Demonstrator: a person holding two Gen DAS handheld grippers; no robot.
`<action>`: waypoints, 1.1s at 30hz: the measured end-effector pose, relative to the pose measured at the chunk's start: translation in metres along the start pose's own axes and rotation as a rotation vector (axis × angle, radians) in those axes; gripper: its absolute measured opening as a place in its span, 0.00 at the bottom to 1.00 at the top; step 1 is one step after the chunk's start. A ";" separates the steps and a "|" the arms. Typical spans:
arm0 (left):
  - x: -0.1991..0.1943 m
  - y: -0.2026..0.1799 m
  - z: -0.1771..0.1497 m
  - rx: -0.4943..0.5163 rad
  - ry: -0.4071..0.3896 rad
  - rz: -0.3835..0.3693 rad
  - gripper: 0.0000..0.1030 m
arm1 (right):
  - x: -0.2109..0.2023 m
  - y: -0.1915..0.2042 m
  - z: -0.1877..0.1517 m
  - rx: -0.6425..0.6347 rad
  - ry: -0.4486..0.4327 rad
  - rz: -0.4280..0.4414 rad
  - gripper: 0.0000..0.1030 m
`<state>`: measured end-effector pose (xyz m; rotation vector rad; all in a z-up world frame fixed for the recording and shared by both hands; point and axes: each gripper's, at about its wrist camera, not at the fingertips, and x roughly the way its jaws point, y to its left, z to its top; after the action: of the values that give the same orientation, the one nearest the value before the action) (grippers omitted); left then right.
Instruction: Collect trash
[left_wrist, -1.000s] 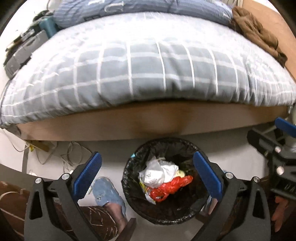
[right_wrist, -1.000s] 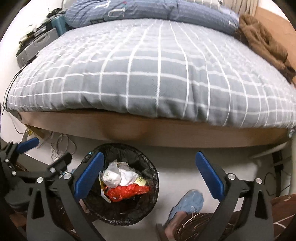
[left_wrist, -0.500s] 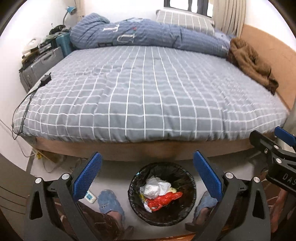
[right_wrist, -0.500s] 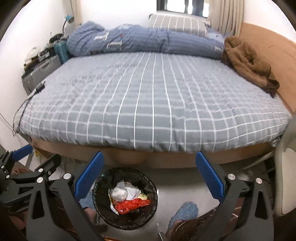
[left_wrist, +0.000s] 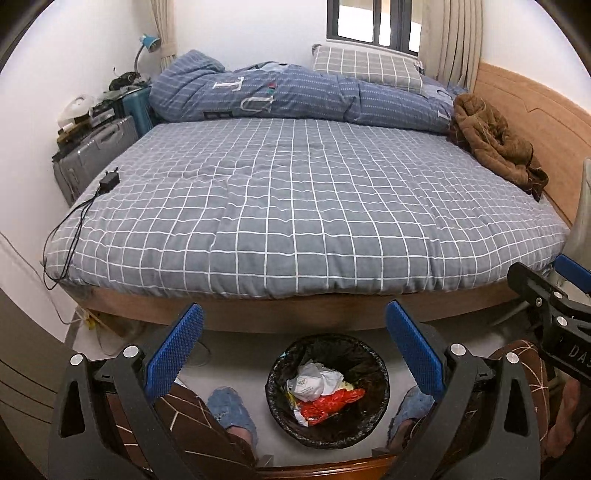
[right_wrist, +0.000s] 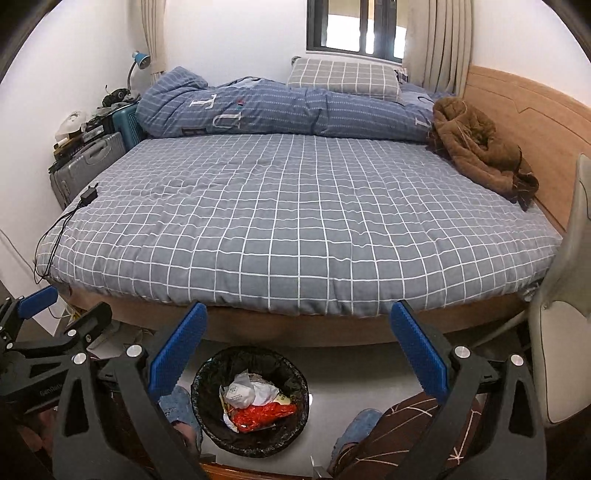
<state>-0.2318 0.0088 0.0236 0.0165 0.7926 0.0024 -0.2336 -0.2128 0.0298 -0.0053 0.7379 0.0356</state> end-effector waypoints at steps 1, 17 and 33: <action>0.000 0.000 0.000 0.000 0.000 0.001 0.94 | 0.000 0.000 0.000 0.001 0.000 0.000 0.93; 0.001 -0.004 0.001 0.007 0.006 -0.008 0.94 | 0.001 0.000 0.003 0.009 0.006 -0.002 0.93; 0.000 -0.003 0.000 0.041 -0.012 0.017 0.94 | 0.006 0.008 0.002 -0.001 0.017 0.003 0.93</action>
<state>-0.2318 0.0059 0.0241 0.0624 0.7807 0.0023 -0.2284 -0.2047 0.0272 -0.0054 0.7552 0.0386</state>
